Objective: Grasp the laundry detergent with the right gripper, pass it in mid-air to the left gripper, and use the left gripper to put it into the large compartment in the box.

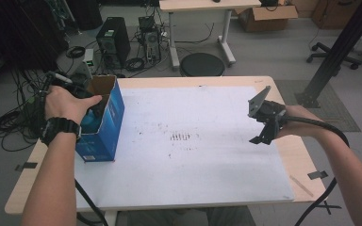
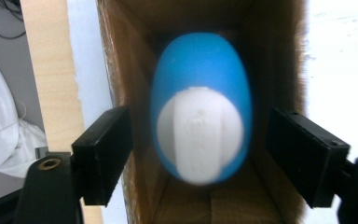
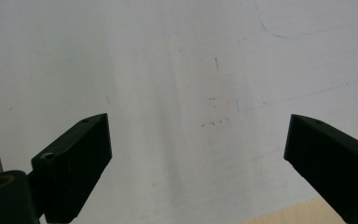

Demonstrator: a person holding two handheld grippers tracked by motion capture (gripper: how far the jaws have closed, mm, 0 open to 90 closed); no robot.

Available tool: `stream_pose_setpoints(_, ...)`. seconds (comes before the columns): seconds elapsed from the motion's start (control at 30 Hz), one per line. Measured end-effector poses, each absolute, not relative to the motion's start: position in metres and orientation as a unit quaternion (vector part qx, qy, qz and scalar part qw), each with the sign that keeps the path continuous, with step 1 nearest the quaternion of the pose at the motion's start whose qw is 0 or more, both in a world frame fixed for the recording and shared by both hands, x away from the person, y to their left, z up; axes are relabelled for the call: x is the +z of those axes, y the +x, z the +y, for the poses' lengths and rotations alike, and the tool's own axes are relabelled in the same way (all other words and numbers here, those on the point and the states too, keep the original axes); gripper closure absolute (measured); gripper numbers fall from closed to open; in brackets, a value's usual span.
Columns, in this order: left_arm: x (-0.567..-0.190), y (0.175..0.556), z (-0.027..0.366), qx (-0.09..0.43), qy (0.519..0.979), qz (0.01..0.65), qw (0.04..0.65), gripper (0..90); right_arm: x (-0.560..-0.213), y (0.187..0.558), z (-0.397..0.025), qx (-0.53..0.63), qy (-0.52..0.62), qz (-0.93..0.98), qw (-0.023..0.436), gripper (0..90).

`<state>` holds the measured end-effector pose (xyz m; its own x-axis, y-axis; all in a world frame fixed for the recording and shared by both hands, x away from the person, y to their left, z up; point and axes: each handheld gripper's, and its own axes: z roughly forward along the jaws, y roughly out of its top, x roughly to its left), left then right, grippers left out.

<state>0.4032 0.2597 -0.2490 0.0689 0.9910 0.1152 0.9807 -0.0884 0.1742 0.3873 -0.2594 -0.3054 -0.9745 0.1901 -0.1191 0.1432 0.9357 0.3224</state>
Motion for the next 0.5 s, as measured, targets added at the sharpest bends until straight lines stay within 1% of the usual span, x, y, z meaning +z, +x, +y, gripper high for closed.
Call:
stream_pose_setpoints(0.17, -0.229, 0.398, 0.251, 0.112, 0.745, 0.657, 0.034, 21.4, -0.303, 0.388, -0.257, 0.158, 0.082, 0.981, 0.075, 7.1)
stream_pose_setpoints(0.23, -0.221, 0.396, 0.245, 0.112, 0.754, 0.646, 0.039, 18.9, -0.299, 0.389, -0.253, 0.163, 0.08, 0.98, 0.076, 6.9)
stream_pose_setpoints(0.4, -0.209, 0.392, 0.226, 0.099, 0.776, 0.619, 0.072, 15.9, -0.295, 0.39, -0.249, 0.171, 0.079, 0.978, 0.086, 6.8)
stream_pose_setpoints(0.5, -0.206, 0.392, 0.212, 0.098, 0.792, 0.597, 0.081, 13.0, -0.294, 0.392, -0.244, 0.179, 0.076, 0.978, 0.081, 6.2)
